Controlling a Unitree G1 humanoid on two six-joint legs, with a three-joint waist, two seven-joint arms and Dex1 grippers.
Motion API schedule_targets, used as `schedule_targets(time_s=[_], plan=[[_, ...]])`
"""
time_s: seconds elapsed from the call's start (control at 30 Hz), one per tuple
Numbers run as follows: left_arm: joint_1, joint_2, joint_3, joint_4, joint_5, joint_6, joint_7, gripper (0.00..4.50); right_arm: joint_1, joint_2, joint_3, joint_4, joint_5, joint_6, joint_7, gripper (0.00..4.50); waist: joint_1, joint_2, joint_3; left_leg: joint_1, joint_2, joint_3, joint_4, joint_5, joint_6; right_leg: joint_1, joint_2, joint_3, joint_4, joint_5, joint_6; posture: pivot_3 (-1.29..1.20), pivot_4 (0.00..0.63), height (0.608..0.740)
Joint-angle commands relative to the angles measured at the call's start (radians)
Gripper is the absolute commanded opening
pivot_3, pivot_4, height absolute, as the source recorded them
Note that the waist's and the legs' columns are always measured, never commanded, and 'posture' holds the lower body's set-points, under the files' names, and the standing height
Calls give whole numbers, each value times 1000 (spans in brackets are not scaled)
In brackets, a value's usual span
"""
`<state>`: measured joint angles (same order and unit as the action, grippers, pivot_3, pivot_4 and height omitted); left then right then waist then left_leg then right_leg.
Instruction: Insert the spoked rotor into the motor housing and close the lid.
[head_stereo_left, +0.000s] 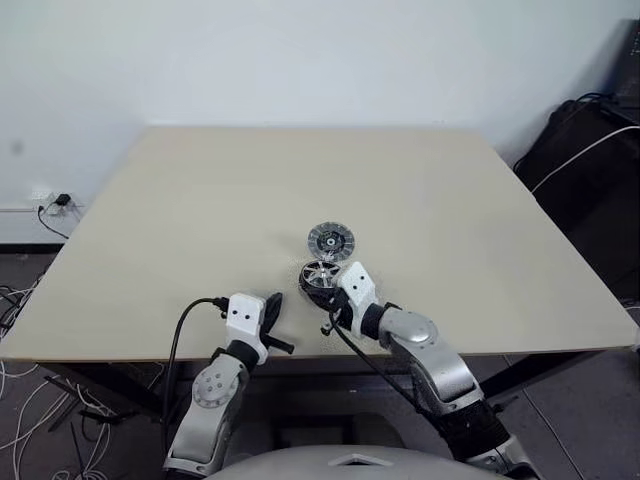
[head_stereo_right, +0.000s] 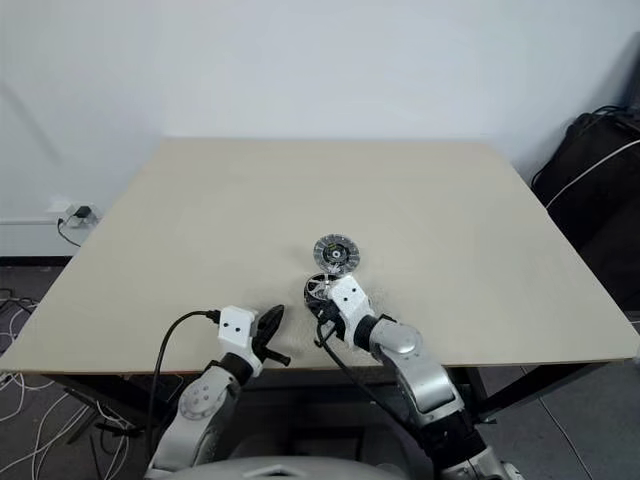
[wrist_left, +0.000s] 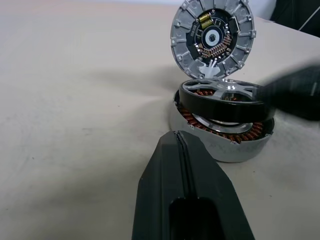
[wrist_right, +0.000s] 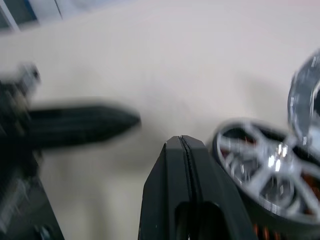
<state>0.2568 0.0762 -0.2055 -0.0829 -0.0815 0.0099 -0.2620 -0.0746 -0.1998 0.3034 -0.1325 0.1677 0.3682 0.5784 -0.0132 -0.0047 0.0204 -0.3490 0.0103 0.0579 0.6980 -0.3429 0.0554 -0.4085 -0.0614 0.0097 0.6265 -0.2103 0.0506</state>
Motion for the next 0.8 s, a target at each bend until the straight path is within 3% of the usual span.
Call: schedule_targets(time_s=[0.03, 0.2, 0.8], plan=[[-10, -8, -4, -11, -2, -11, -3, 20, -32, 21, -38, -22, -3, -12, -50, 0, 0, 0, 0, 0, 0, 0, 0, 0, 0, 0, 0, 0, 0, 0, 0, 0, 0, 740], [-11, -9, -4, -10, -4, -12, -5, 20, -60, 30, -19, 42, -76, 0, -127, 0, 0, 1, -1, 0, 0, 0, 0, 0, 0, 0, 0, 0, 0, 0, 0, 0, 0, 740], [-10, -9, -1, -9, -7, -8, -3, 20, -42, 0, 14, 35, -80, 56, -71, 0, -1, 2, -1, 0, -1, 0, 0, 0, 0, 0, 0, 0, 0, 0, 0, 0, 0, 740]])
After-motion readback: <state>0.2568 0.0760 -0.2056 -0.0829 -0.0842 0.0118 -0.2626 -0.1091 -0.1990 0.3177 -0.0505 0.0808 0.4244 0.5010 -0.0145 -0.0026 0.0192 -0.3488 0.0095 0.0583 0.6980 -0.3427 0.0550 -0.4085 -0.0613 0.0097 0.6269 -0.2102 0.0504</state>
